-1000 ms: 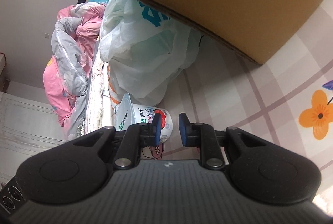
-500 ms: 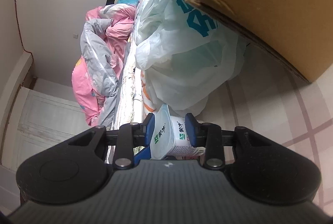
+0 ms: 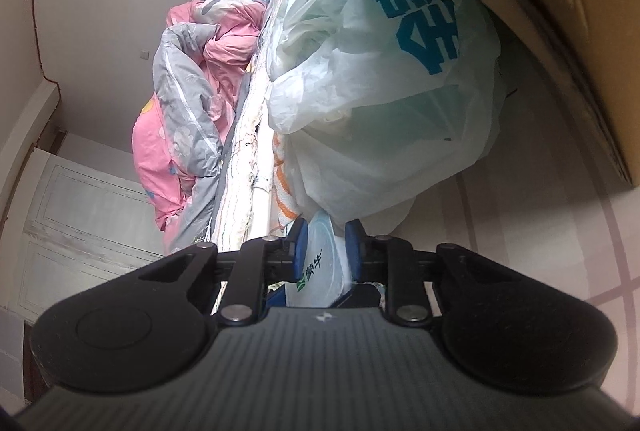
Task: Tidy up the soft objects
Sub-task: 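Lift the yogurt cup and turn it upright in the right gripper, then place the yogurt cup into the cardboard box and open the right gripper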
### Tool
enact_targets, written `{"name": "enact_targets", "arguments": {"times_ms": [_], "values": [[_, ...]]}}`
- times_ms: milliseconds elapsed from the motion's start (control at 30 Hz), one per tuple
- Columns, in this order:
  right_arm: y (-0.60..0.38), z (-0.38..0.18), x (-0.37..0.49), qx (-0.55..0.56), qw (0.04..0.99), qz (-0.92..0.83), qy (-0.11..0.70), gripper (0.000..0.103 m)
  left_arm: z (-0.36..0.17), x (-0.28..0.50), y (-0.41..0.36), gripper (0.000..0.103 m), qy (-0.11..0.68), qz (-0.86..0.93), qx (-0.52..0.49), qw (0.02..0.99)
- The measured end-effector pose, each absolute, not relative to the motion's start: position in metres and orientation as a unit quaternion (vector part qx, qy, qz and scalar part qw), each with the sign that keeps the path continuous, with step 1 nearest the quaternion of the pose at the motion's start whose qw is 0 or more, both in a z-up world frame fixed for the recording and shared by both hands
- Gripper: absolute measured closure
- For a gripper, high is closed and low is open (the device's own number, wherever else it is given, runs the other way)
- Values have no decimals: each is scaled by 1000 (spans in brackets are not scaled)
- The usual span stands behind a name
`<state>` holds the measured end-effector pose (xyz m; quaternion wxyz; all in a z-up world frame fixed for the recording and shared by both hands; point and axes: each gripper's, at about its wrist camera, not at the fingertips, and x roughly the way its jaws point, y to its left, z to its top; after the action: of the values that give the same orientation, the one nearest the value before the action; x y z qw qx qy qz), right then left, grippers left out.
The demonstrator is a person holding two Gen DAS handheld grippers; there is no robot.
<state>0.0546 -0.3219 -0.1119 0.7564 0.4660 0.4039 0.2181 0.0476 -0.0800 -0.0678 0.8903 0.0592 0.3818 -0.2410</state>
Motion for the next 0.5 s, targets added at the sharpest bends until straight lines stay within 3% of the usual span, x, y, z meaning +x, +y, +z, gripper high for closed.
{"name": "enact_targets", "arguments": {"times_ms": [267, 500], "values": [[-320, -83, 45, 467, 749, 250, 397, 85, -24, 27, -75, 50, 352, -235, 54, 904], [-347, -19, 49, 449, 774, 268, 356, 84, 38, 37, -109, 49, 292, -284, 65, 911]]}}
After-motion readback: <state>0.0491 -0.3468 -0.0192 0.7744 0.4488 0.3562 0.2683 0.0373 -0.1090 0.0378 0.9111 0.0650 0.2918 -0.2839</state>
